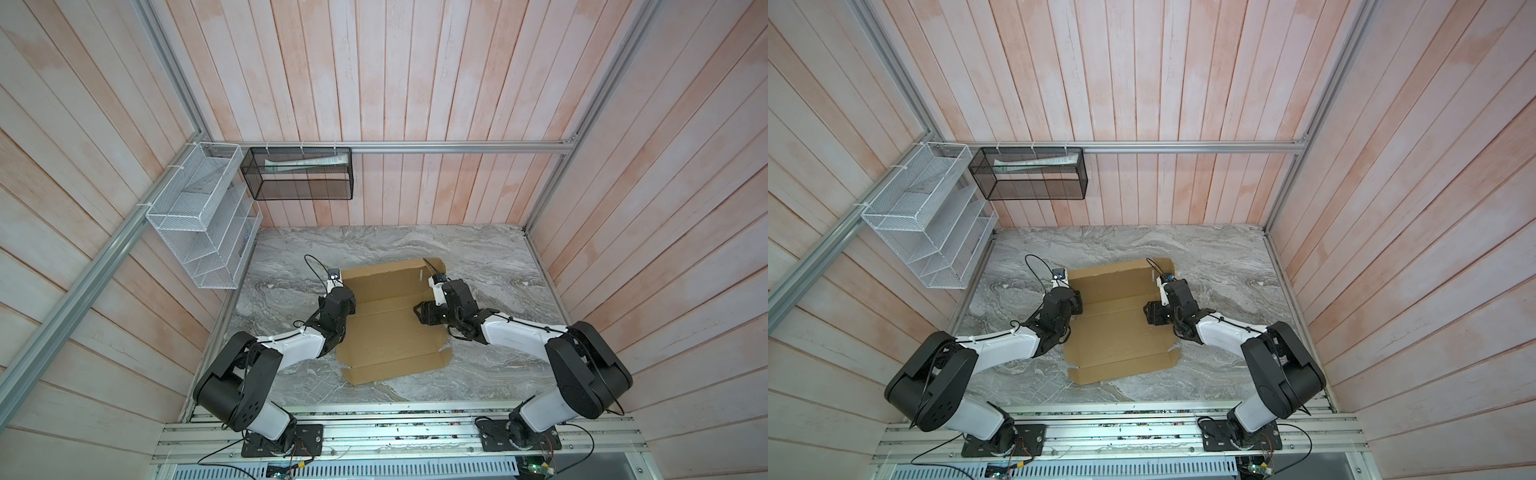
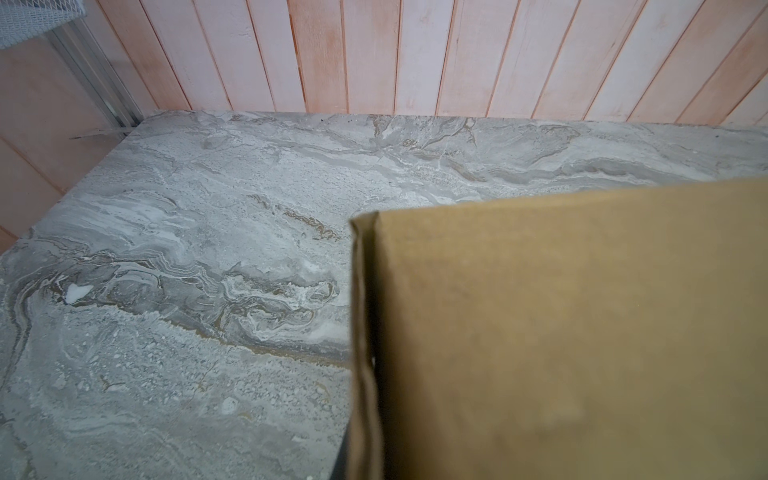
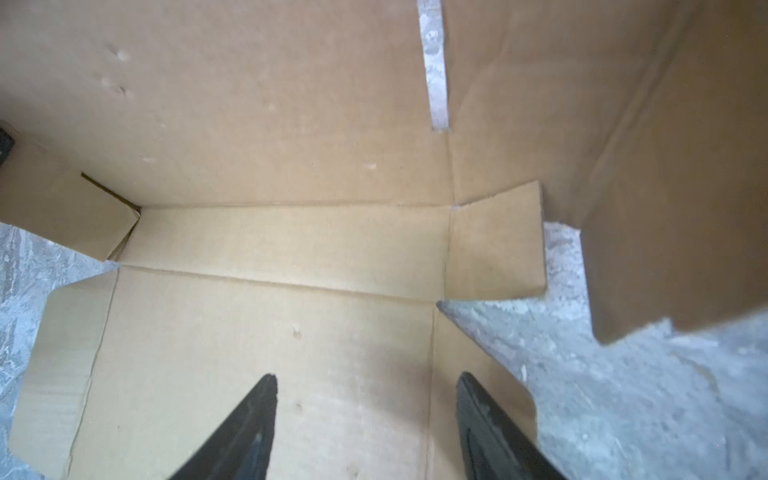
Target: Fold the paper box
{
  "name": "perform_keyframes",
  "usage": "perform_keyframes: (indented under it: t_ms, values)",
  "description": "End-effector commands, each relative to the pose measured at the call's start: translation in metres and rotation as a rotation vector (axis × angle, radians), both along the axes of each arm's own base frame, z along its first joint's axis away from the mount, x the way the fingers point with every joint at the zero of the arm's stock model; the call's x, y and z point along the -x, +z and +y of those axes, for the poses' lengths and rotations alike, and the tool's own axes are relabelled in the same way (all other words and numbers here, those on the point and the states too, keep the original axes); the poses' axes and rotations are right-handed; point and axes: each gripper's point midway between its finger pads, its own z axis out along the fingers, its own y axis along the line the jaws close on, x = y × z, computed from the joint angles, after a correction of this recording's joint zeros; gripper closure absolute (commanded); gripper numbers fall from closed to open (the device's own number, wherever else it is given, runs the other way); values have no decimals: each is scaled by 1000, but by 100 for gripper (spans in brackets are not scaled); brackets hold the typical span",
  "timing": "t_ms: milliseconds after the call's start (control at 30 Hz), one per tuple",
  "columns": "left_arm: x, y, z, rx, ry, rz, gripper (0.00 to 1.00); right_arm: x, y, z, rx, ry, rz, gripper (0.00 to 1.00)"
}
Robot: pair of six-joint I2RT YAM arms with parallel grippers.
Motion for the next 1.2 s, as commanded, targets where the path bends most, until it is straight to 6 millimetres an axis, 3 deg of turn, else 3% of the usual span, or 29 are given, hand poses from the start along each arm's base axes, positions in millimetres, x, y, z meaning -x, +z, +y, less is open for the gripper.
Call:
perform_keyframes:
  t_ms: [0, 333, 567, 700, 900, 1033, 1167]
  values:
    - [-1, 13, 0, 31, 8, -42, 100, 17, -12, -8, 21, -22, 51, 31]
    - [0, 13, 1, 31, 9, -43, 100, 33, -36, -31, 91, -88, 104, 31]
    - [0, 11, 0, 31, 4, -38, 100, 36, -61, -28, 102, -80, 156, 31]
    - [1, 10, 1, 33, 5, -37, 100, 32, -62, -23, 95, -68, 156, 32]
    - [1, 8, 2, 30, 9, -33, 100, 20, -39, -19, 87, -59, 103, 32]
    - [1, 9, 2, 31, 9, -35, 100, 8, -6, -20, 57, -66, 42, 32]
    - [2, 9, 1, 30, 4, -35, 100, -9, 40, -31, -15, -106, -45, 32]
